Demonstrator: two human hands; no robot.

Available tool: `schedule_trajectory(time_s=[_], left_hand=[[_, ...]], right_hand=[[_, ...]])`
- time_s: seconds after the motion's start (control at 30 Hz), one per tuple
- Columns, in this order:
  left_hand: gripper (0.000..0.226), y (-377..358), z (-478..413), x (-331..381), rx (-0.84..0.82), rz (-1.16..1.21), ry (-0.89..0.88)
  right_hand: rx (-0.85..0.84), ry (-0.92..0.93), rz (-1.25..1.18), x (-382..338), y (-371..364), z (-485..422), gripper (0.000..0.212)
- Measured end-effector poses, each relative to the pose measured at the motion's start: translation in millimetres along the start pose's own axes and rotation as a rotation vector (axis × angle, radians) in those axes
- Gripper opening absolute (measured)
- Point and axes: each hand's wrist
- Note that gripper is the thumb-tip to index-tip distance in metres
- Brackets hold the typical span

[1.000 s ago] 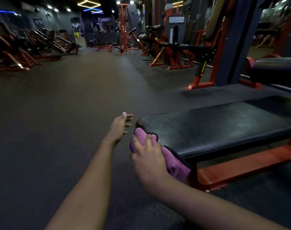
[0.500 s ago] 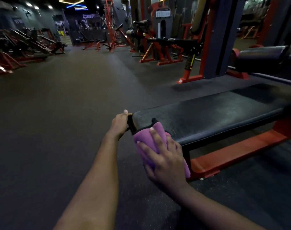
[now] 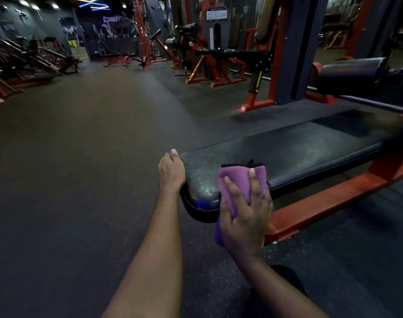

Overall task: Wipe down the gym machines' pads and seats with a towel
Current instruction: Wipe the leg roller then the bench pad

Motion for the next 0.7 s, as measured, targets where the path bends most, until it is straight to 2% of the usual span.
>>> schedule_trajectory(time_s=[0.1, 0.13, 0.23, 0.37, 0.43, 0.5, 0.6, 0.7], left_hand=[[0.052, -0.9, 0.8, -1.5, 0.017, -0.011, -0.018], [0.052, -0.8, 1.4, -2.1, 0.020, -0.017, -0.021], [0.050, 0.6, 0.0, -1.8, 0.012, -0.076, -0.050], [0.046, 1.6, -16.0, 7.7, 0.024, -0.257, -0.035], [0.042, -6.2, -21.5, 18.4, 0.065, -0.338, -0.076], [0.035, -26.5, -27.3, 30.7, 0.060, -0.304, -0.168], [0.030, -62.7, -37.7, 51.9, -0.109, -0.205, -0.251], [0.031, -115.4, -49.2, 73.1, -0.304, -0.124, -0.353]], right_hand=[[0.042, -0.252, 0.008, 26.5, 3.1, -35.8, 0.039], [0.038, -0.283, 0.035, 29.6, 4.2, -44.1, 0.036], [-0.052, -0.277, 0.089, 33.1, 10.6, -58.9, 0.030], [-0.105, -0.307, -0.009, 51.8, 32.9, -113.1, 0.028], [-0.202, -0.297, -0.078, 62.7, 39.1, -147.5, 0.029], [-0.321, -0.316, -0.182, 74.4, 37.8, -175.4, 0.029], [-0.410, -0.363, -0.325, 91.0, 23.4, -202.8, 0.029], [-0.430, -0.386, -0.445, 113.8, 2.4, -236.7, 0.032]])
Point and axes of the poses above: each hand's wrist, its own z-axis away from the middle knuckle, its own y-axis out of the back of the hand, x = y × z, and after that the axes turned 13 degrees about z, right-handed
